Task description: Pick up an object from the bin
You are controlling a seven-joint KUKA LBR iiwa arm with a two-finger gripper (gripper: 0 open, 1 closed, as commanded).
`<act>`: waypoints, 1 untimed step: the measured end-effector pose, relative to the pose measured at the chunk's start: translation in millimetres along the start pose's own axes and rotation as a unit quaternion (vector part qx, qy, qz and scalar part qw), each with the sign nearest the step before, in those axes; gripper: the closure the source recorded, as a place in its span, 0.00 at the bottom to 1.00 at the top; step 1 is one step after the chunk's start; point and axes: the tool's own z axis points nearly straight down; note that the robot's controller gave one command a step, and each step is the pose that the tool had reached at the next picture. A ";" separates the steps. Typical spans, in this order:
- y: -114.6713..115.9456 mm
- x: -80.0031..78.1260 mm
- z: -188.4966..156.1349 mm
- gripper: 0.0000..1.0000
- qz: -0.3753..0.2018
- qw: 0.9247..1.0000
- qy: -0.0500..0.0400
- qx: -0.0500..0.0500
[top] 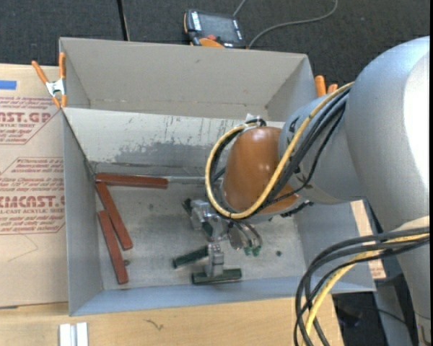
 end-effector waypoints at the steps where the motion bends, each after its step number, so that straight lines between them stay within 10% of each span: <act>1: -1.2 -3.3 -3.5 1.00 0.001 1.000 -0.004 0.000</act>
Offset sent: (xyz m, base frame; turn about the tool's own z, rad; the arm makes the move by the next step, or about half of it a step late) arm 0.0000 0.0000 0.0000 0.0000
